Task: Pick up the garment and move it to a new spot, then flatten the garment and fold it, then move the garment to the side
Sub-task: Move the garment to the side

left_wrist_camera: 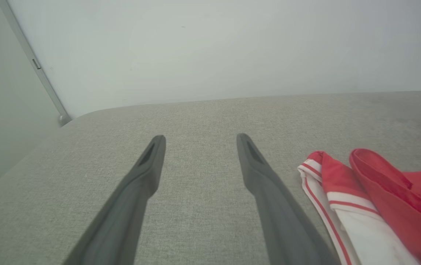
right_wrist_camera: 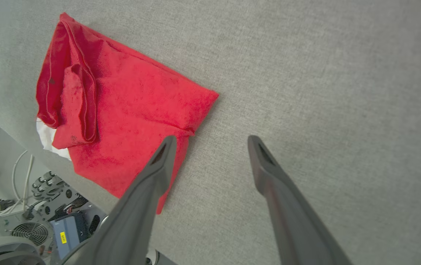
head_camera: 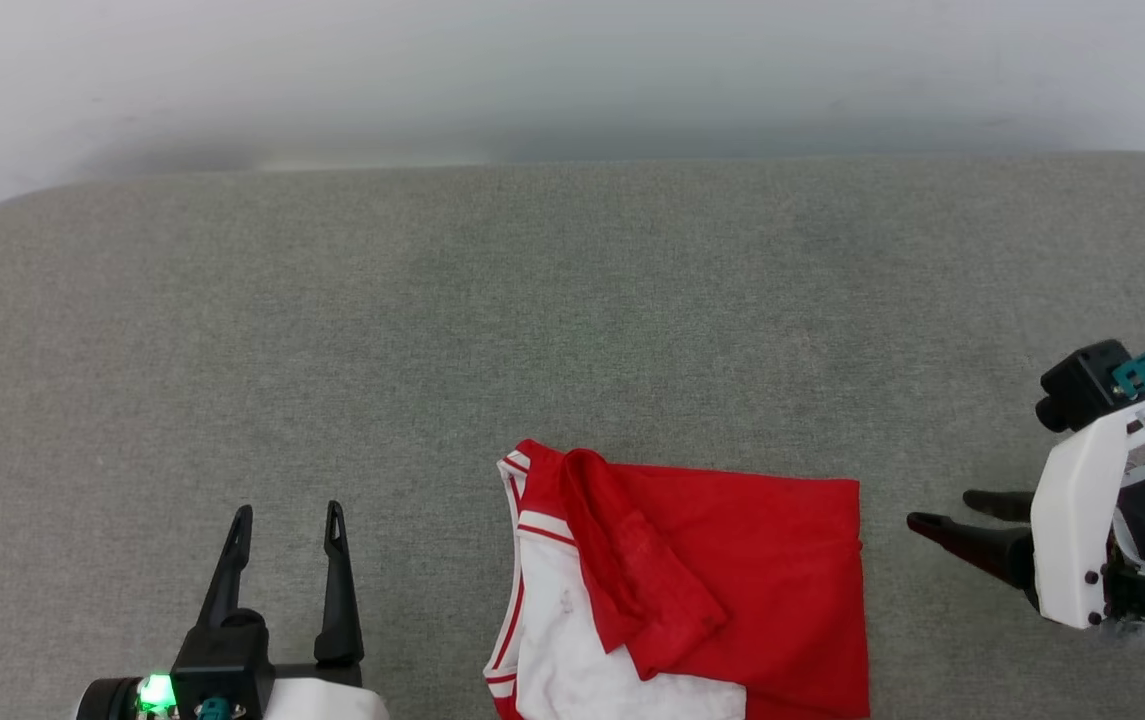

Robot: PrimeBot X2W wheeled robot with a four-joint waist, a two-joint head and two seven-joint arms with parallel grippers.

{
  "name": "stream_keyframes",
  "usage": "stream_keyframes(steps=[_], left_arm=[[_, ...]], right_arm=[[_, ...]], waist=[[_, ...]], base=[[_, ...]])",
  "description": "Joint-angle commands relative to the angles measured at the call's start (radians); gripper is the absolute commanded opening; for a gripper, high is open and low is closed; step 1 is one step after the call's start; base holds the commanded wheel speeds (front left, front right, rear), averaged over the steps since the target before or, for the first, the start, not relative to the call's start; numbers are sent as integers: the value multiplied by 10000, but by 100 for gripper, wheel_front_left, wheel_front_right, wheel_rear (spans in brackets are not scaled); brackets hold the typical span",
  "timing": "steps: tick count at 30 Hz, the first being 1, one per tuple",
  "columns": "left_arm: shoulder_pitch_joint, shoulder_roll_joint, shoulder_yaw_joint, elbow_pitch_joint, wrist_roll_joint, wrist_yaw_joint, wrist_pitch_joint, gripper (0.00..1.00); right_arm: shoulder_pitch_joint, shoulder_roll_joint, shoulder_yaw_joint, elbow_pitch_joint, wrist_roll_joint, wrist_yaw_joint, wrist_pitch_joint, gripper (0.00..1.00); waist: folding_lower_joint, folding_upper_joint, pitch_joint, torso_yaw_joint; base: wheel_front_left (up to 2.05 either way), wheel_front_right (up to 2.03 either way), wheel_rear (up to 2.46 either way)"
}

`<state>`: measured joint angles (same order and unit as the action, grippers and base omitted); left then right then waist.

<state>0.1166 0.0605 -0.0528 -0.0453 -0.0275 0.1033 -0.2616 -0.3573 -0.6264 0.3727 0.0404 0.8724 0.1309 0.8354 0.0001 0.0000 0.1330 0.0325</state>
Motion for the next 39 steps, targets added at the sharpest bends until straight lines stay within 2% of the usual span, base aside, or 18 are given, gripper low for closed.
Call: stream_keyframes(steps=[1, 4, 10, 17, 21, 22, 23, 30, 39], left_arm=[[-194, -5, 46, 1, 61, -57, -48, 100], [-390, -10, 74, 7, 71, -123, -48, 100], [-827, -26, 41, 53, 105, -220, -48, 100], [-1103, -53, -112, 75, 142, -234, -48, 100], [-1243, -64, -177, 102, 124, -221, -48, 100], [-1270, -68, -185, 115, 121, -213, -48, 100], [-1273, -70, -191, 122, 117, -206, -48, 100], [-1016, -80, -218, 255, 105, -150, -48, 100], [-584, -89, -209, 246, 76, -51, -48, 100]], right_arm=[[256, 204, -135, 184, 528, -4, 125, 100], [517, 492, -216, 543, 1154, -4, 264, 100], [621, 1329, -72, 1273, 1662, -4, -92, 100], [638, 2102, 759, 2424, 1588, -13, -476, 100], [699, 2113, 1526, 2969, 1161, -35, -682, 100], [685, 2130, 1608, 3066, 1145, -61, -821, 47], [637, 2131, 1694, 3137, 1147, -62, -917, 0], [-26, 1754, 1997, 2886, 1277, -46, -1848, 0], [-1101, 661, 2586, 1595, 975, -6, -2696, 0]], waist=[[-1, 0, 212, 109], [-1, 0, 486, 202], [-1, 0, 980, 401], [-1, 0, 1401, 620], [-1, 0, 1547, 719], [-1, 0, 1562, 740], [-1, 0, 1569, 757], [-1, 0, 1186, 739], [-1, 0, 321, 368]], base=[[0, 0, 0], [0, 0, 0], [0, 0, 0], [0, 0, 0], [0, 0, 0], [0, 0, 0], [0, 0, 0], [0, 0, 0], [0, 0, 0]])
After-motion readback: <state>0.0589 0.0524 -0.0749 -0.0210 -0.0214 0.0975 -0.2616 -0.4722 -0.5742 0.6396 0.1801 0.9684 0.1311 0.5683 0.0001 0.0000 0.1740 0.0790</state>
